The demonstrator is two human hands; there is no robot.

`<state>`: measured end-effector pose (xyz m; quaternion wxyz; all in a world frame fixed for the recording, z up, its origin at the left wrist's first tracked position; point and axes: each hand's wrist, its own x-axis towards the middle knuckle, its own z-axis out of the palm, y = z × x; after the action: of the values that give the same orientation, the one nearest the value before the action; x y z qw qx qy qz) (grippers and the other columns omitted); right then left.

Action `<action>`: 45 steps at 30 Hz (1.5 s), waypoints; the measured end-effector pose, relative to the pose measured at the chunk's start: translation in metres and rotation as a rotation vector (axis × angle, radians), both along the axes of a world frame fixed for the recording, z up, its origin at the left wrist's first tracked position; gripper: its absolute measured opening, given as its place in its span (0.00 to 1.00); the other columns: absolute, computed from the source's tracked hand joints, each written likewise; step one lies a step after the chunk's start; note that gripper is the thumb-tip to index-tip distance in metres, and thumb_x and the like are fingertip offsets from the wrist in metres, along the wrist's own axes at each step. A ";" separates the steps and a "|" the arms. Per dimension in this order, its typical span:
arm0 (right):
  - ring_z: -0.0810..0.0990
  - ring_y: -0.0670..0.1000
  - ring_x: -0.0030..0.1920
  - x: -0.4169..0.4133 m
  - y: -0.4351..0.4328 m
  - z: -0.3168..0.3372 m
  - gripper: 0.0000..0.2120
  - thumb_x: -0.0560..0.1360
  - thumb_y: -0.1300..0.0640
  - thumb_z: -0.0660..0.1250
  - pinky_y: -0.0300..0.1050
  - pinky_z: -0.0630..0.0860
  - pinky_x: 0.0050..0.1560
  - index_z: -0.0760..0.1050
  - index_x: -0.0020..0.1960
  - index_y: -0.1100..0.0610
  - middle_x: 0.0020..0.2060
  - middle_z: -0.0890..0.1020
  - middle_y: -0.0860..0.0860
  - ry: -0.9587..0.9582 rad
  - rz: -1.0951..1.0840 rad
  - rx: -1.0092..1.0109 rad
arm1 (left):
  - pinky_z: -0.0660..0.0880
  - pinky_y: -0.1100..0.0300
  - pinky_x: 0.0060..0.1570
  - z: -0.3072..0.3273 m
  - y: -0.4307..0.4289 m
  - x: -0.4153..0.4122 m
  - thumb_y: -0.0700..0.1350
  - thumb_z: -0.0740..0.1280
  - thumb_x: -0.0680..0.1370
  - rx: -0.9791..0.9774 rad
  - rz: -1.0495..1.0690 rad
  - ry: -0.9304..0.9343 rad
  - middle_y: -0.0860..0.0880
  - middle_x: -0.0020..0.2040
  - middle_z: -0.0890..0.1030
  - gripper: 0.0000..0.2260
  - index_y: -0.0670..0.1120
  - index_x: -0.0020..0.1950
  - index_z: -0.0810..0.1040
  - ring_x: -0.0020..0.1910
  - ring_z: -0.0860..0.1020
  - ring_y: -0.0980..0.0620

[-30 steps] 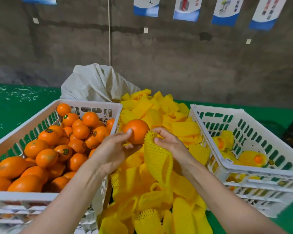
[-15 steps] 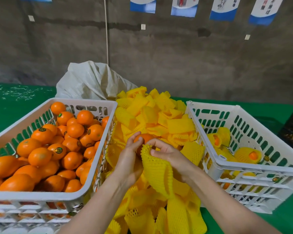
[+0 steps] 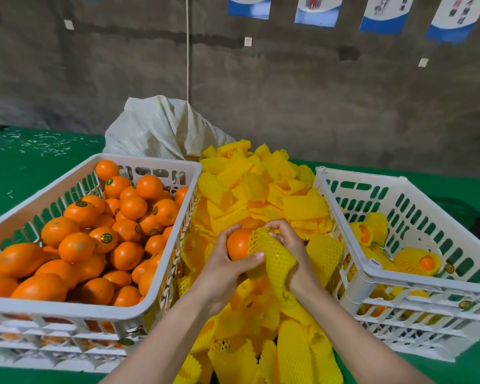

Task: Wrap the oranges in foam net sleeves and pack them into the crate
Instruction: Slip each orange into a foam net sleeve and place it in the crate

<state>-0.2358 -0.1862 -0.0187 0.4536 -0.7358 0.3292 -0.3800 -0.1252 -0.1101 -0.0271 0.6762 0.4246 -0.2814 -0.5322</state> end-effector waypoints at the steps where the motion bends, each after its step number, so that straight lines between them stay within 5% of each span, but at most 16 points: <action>1: 0.78 0.55 0.42 0.000 0.002 -0.002 0.09 0.79 0.61 0.61 0.61 0.75 0.43 0.70 0.46 0.47 0.40 0.79 0.53 0.000 -0.014 -0.038 | 0.81 0.53 0.49 -0.001 -0.001 0.000 0.41 0.73 0.64 0.006 0.028 -0.010 0.46 0.57 0.78 0.31 0.53 0.64 0.67 0.47 0.83 0.51; 6: 0.79 0.53 0.39 0.007 0.023 -0.014 0.04 0.81 0.51 0.55 0.59 0.74 0.37 0.67 0.48 0.44 0.36 0.78 0.45 -0.047 -0.147 -0.227 | 0.76 0.47 0.55 -0.006 -0.007 -0.008 0.52 0.69 0.68 0.032 0.178 0.116 0.45 0.58 0.79 0.25 0.49 0.63 0.71 0.53 0.80 0.48; 9: 0.78 0.56 0.43 0.015 0.036 -0.023 0.05 0.80 0.56 0.58 0.58 0.72 0.41 0.66 0.51 0.45 0.42 0.79 0.51 -0.038 -0.221 -0.293 | 0.77 0.58 0.45 -0.002 -0.016 -0.017 0.55 0.64 0.75 0.070 0.283 0.095 0.47 0.53 0.80 0.20 0.48 0.65 0.71 0.48 0.80 0.51; 12: 0.75 0.48 0.38 0.014 0.037 -0.022 0.04 0.81 0.54 0.56 0.50 0.69 0.37 0.66 0.50 0.45 0.37 0.76 0.47 -0.078 -0.194 -0.306 | 0.76 0.49 0.51 -0.004 -0.018 -0.017 0.58 0.60 0.77 0.127 0.315 0.110 0.36 0.51 0.78 0.22 0.44 0.64 0.71 0.51 0.78 0.40; 15: 0.69 0.42 0.33 0.008 0.031 -0.014 0.10 0.80 0.48 0.53 0.45 0.64 0.34 0.68 0.45 0.51 0.32 0.72 0.46 -0.157 -0.169 -0.213 | 0.73 0.46 0.60 -0.003 -0.017 -0.013 0.60 0.59 0.78 0.179 0.273 0.173 0.40 0.59 0.80 0.24 0.43 0.64 0.74 0.58 0.78 0.40; 21: 0.70 0.47 0.36 0.008 0.011 0.003 0.12 0.79 0.62 0.59 0.48 0.67 0.38 0.69 0.37 0.53 0.33 0.73 0.48 -0.243 -0.208 0.028 | 0.78 0.58 0.35 0.000 -0.020 -0.009 0.56 0.66 0.74 0.114 0.179 0.275 0.45 0.40 0.85 0.14 0.46 0.45 0.82 0.37 0.84 0.49; 24: 0.69 0.45 0.34 0.007 0.008 0.004 0.10 0.75 0.54 0.58 0.45 0.65 0.34 0.69 0.36 0.54 0.31 0.73 0.48 -0.238 -0.184 -0.013 | 0.79 0.57 0.33 0.002 -0.020 -0.005 0.56 0.66 0.72 0.094 0.141 0.306 0.44 0.41 0.85 0.15 0.45 0.45 0.83 0.37 0.84 0.48; 28: 0.66 0.51 0.36 0.011 0.006 0.001 0.17 0.81 0.63 0.56 0.50 0.64 0.39 0.66 0.33 0.59 0.30 0.69 0.53 -0.320 -0.166 0.130 | 0.78 0.51 0.42 0.010 -0.020 -0.004 0.55 0.66 0.72 0.105 0.123 0.319 0.42 0.44 0.85 0.14 0.46 0.42 0.84 0.41 0.84 0.45; 31: 0.68 0.53 0.40 0.019 0.012 0.002 0.15 0.81 0.61 0.53 0.53 0.65 0.46 0.70 0.38 0.57 0.35 0.72 0.55 -0.501 -0.123 0.489 | 0.76 0.51 0.42 0.009 -0.023 -0.001 0.53 0.67 0.75 0.154 0.282 0.262 0.47 0.41 0.83 0.06 0.52 0.42 0.78 0.43 0.81 0.45; 34: 0.76 0.57 0.56 0.016 0.014 0.002 0.21 0.81 0.48 0.50 0.53 0.70 0.59 0.74 0.60 0.59 0.57 0.77 0.63 -0.472 -0.038 0.757 | 0.76 0.52 0.44 0.007 -0.026 0.002 0.55 0.66 0.76 0.195 0.379 0.194 0.50 0.42 0.80 0.07 0.54 0.42 0.73 0.43 0.79 0.49; 37: 0.72 0.51 0.62 0.014 0.018 -0.002 0.22 0.80 0.43 0.44 0.49 0.68 0.63 0.69 0.64 0.50 0.62 0.74 0.52 -0.261 0.068 0.682 | 0.73 0.56 0.39 0.004 -0.028 0.001 0.57 0.63 0.78 0.240 0.438 0.084 0.50 0.39 0.78 0.13 0.50 0.38 0.72 0.39 0.77 0.48; 41: 0.76 0.45 0.48 0.019 0.017 -0.005 0.17 0.81 0.44 0.49 0.46 0.69 0.57 0.74 0.44 0.48 0.45 0.78 0.41 -0.117 -0.063 0.553 | 0.60 0.52 0.36 -0.007 -0.025 -0.002 0.56 0.60 0.80 0.137 0.564 -0.379 0.45 0.29 0.63 0.22 0.45 0.31 0.61 0.31 0.63 0.47; 45: 0.77 0.59 0.57 0.022 0.016 -0.008 0.24 0.77 0.36 0.48 0.56 0.71 0.61 0.75 0.54 0.50 0.55 0.80 0.56 -0.048 -0.226 0.496 | 0.55 0.54 0.31 -0.008 -0.024 0.002 0.52 0.60 0.81 0.108 0.654 -0.778 0.50 0.26 0.61 0.22 0.46 0.30 0.60 0.26 0.60 0.52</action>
<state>-0.2136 -0.1700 -0.0270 0.5824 -0.5517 0.4814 -0.3531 -0.1237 -0.1343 -0.0352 0.6296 0.6915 -0.3368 -0.1093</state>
